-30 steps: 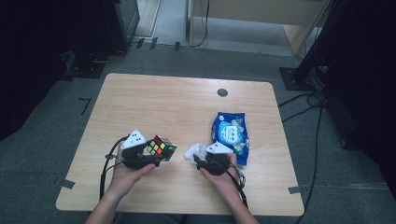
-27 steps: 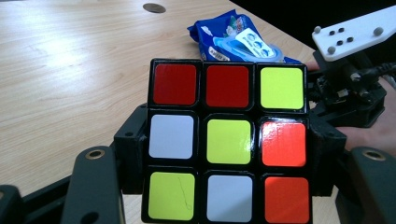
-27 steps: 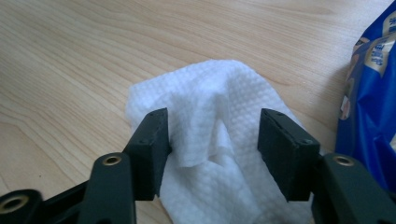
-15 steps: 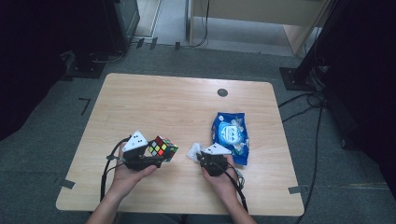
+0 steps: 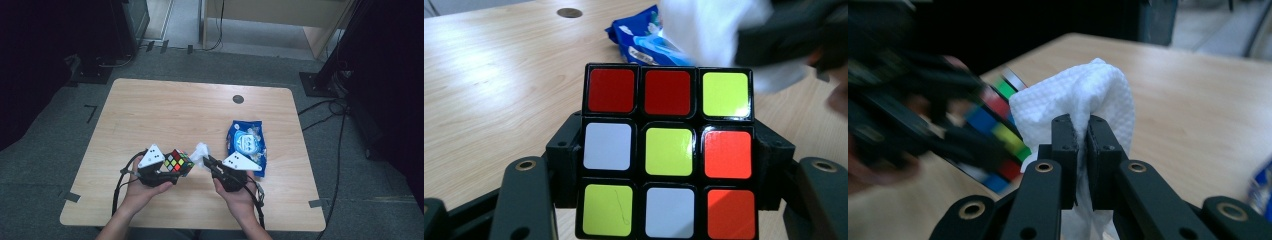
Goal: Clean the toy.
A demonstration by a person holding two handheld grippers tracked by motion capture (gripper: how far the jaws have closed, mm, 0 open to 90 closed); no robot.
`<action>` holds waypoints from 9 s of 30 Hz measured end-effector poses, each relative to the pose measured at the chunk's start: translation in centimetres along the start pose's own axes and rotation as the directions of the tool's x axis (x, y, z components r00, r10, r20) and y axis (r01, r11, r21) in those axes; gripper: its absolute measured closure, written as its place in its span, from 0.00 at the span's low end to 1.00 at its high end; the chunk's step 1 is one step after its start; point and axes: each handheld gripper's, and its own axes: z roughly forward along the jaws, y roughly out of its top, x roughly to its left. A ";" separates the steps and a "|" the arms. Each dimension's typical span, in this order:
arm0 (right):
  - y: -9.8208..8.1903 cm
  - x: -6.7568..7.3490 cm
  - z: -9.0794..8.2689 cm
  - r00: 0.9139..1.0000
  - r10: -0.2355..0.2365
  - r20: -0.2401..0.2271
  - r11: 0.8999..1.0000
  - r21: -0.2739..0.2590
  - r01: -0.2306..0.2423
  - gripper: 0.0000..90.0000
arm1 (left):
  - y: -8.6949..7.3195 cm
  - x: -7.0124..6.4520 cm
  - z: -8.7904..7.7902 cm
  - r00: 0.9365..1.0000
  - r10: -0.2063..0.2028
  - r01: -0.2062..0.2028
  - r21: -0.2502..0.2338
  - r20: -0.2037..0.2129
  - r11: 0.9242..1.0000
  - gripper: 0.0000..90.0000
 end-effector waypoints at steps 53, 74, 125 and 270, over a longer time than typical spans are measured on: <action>1.2 2.6 -0.8 0.988 0.072 -0.133 0.996 -0.040 -0.078 0.94 | 0.0 -2.2 -0.7 0.987 0.156 -0.160 -0.116 -0.043 0.980 0.38; -0.2 0.4 0.3 0.987 0.125 -0.100 0.992 -0.006 -0.126 0.93 | 0.4 -3.0 -1.2 0.981 0.192 -0.194 -0.148 -0.032 0.970 0.38; 0.1 -0.8 0.8 0.890 0.438 -0.125 0.899 0.047 -0.436 0.27 | -0.6 -1.8 -0.3 0.986 0.142 -0.154 -0.135 -0.092 0.979 0.38; -5.9 -4.1 4.6 0.987 -0.080 0.139 0.946 0.324 0.031 0.97 | -0.7 0.3 -0.5 0.981 0.134 -0.137 -0.013 -0.142 0.991 0.38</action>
